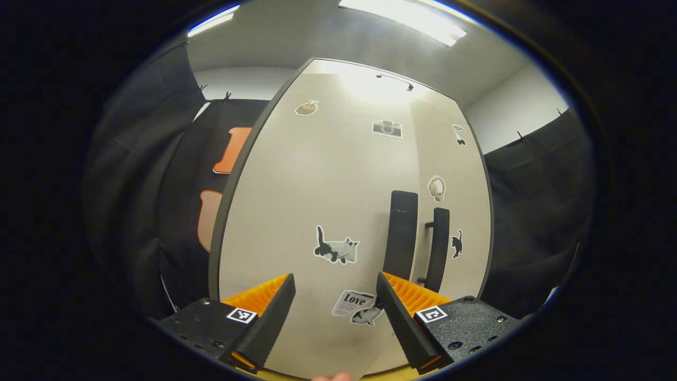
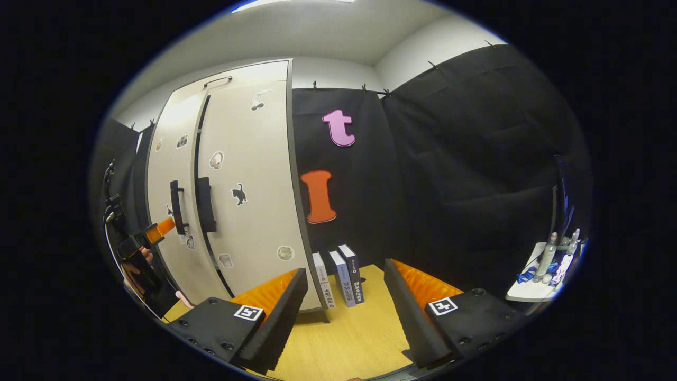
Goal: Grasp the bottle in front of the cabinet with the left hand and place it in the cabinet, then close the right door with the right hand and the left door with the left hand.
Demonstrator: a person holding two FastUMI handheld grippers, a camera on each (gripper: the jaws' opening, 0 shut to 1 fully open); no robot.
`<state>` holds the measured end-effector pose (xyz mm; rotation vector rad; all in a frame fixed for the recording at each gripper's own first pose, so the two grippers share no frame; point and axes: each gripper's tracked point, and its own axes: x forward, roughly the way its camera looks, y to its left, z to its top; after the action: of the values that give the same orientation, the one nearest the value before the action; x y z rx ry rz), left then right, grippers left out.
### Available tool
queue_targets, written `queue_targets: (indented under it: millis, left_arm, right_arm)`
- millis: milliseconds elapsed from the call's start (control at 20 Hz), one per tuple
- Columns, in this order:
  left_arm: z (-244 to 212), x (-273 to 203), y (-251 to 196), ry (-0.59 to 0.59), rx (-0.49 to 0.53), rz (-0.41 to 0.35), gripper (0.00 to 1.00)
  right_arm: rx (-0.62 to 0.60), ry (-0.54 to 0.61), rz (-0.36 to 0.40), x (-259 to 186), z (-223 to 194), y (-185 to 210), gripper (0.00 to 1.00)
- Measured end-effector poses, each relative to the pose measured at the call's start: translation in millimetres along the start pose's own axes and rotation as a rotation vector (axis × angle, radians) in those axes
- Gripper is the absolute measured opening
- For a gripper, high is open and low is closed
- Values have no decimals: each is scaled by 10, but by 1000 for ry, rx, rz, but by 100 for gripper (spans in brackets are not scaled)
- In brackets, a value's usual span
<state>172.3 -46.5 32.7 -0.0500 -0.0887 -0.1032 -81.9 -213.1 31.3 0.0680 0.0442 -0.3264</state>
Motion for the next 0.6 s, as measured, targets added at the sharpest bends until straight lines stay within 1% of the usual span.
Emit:
queue_targets:
  millis: [400, 500, 600]
  left_arm:
    - [-70, 143, -9, 8, -5, 23, 94]
    - [-36, 109, 19, 9, -9, 36, 94]
    - [90, -30, 66, -15, -23, 39, 94]
  right_arm:
    - [-20, 3, 55, 88, 41, 93, 97]
    - [-20, 0, 77, 79, 60, 141, 97]
    - [-19, -6, 95, 67, 61, 187, 97]
